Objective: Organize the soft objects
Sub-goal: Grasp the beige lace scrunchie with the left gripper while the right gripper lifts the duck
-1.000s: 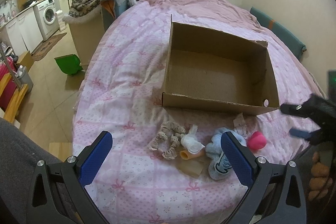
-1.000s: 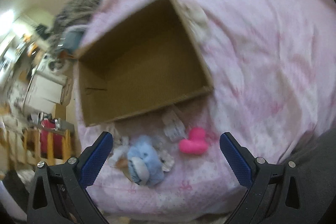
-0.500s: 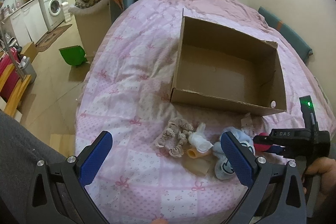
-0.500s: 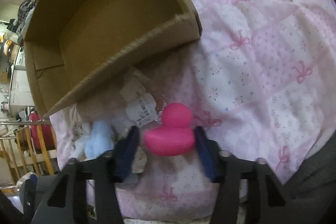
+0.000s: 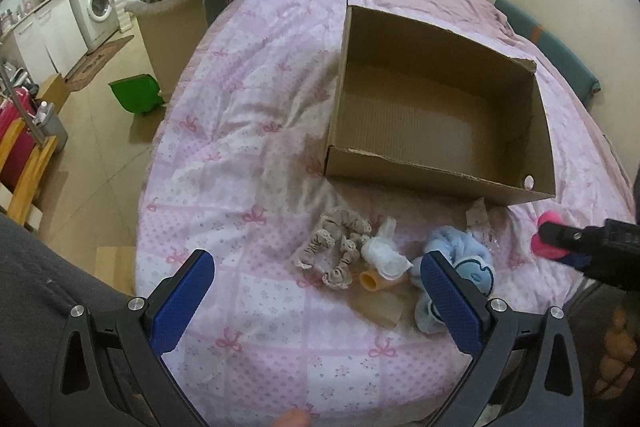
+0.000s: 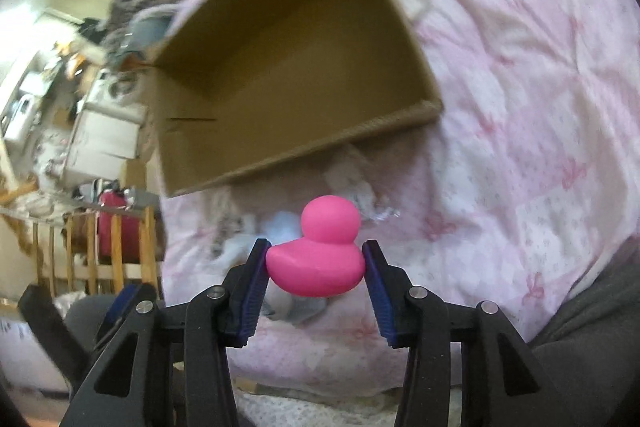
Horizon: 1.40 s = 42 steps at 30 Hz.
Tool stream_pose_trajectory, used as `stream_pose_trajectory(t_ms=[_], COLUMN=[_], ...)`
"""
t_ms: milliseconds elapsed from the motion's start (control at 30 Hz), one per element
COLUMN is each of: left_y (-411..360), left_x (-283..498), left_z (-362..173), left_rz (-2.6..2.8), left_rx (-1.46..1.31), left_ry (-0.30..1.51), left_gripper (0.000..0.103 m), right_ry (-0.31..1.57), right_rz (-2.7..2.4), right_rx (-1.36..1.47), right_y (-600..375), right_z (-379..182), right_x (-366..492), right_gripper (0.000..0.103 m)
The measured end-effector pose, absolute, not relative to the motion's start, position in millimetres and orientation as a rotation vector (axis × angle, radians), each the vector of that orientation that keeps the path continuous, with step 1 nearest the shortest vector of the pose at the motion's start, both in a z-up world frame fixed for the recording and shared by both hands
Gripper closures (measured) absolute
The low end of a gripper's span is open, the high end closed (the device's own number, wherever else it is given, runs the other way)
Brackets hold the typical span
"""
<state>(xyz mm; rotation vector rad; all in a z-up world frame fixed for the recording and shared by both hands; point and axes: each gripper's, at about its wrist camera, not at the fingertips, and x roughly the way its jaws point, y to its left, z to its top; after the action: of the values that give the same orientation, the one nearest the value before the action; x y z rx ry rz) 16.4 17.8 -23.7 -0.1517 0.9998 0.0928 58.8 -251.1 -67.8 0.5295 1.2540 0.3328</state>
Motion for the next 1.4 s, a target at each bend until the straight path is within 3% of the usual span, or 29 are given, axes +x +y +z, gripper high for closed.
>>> stream_pose_trajectory(t_ms=[433,600,700,767,833,1100,1167,1300,1367,1400], left_y=[32.6,54.4,56.2,55.2,50.8,30.4,29.1,31.0,34.0,34.9], left_x=[44.2,89.5,108.7,115.5,117.9,106.2,104.8,95.0,91.2,87.8], left_z=[-37.9,-63.5,-82.3,-93.1,-103.5,-124.0,-125.9,-137.1,-135.7,-136.2], left_rz=[0.107,0.104,0.078,0.075,0.055,-0.017,-0.016,-0.027,-0.029,-0.032], left_rx=[-0.153,-0.235,-0.281,-0.284,-0.295,-0.243,-0.24,-0.242,-0.254,-0.257], left_ry=[1.142,1.312,1.386,1.415,1.449,1.502,1.509,1.536,1.526,1.517], left_gripper=[0.0,0.008,0.018,0.032,0.037,0.041,0.061,0.076,0.092,0.093], right_ry=[1.138,1.135,1.136,1.138,1.143,1.159,1.162,1.162,1.161,1.16], right_rz=[0.402,0.388,0.38,0.378,0.375,0.359,0.359,0.358,0.354,0.353], right_rx=[0.462,0.489,0.501,0.507,0.51,0.5,0.502,0.49,0.491,0.491], right_y=[-250.1,-250.4,-251.0,-252.6,-253.6,-253.6,-253.1,-251.0,-250.4,-250.3], right_z=[-51.9,-60.2,-63.5,-63.2,-63.9,-68.1,-68.3,-67.4,-67.2,-67.1], right_x=[40.6,45.1,47.9,47.7,47.4,49.6,50.0,50.8,49.7,49.6], right_gripper=[0.054,0.054,0.054,0.054,0.054,0.054,0.054,0.054,0.054,0.054])
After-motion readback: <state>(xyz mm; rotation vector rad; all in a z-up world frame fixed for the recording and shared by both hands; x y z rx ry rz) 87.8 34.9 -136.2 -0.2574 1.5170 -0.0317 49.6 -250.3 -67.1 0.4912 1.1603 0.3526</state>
